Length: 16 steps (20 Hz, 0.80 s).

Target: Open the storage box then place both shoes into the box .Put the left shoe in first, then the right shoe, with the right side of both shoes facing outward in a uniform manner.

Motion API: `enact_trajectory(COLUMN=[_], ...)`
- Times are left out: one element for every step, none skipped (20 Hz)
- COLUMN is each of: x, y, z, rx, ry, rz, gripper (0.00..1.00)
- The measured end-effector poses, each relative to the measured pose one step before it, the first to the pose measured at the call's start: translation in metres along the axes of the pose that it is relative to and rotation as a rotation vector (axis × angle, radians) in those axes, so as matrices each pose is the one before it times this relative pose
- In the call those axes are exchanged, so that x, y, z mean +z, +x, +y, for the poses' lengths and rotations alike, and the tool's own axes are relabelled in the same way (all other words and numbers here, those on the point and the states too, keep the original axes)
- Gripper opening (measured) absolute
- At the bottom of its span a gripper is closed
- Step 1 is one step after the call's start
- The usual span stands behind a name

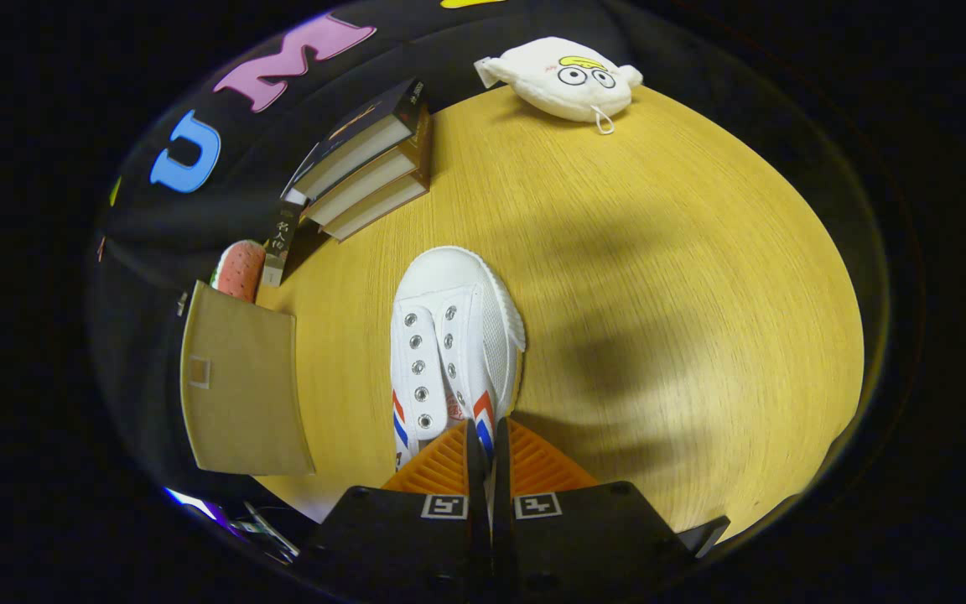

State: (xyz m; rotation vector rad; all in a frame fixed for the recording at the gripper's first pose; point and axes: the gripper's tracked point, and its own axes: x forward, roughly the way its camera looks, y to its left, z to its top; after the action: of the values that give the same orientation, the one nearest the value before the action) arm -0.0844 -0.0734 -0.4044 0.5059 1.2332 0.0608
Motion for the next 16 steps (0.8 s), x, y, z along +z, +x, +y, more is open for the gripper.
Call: enact_trajectory(x=[0.00108, -0.00165, 0.00026, 0.00056, -0.00049, -0.00008, 0.00045, 0.00054, 0.00098, -0.00044, -0.00151, 0.00022, 0.00066, -0.00134, -0.00041, -0.00019], y=[0.00368, -0.00003, 0.00251, 0.00028, 0.00417, -0.00034, 0.00081, 0.00015, -0.00174, -0.00208, 0.00312, -0.00318, -0.00086, -0.00164, -0.00366, -0.00634], z=[0.00082, 0.00149, 0.00117, 0.00023, 0.00106, -0.00032, -0.00072, -0.00252, 0.00233, 0.00096, -0.00117, 0.00105, 0.00349, 0.00490, 0.00489, 0.00307], rx=[-0.01650, -0.00132, 0.00778, 0.00526, 0.00862, 0.01047, 0.00439, 0.01189, 0.01336, 0.01482, 0.01662, 0.02125, 0.02157, 0.02552, 0.02038, 0.01631], ry=[-0.00882, 0.00919, 0.01520, 0.01600, 0.00851, 0.00867, 0.00885, 0.00407, 0.01364, 0.00008, 0.00834, 0.03007, 0.05802, 0.05560, 0.04031, 0.01204], rz=[-0.00818, 0.00770, 0.00740, 0.01109, 0.01300, 0.00656, 0.00036, -0.00071, -0.00611, 0.00073, -0.00358, 0.00409, -0.00462, 0.00604, -0.00401, -0.00522], gripper=[0.06, 0.05, 0.09, 0.22, 0.24, 0.28, 0.29, 0.29, 0.26, 0.14, 0.11, 0.07, 0.07, 0.07, 0.07, 0.07])
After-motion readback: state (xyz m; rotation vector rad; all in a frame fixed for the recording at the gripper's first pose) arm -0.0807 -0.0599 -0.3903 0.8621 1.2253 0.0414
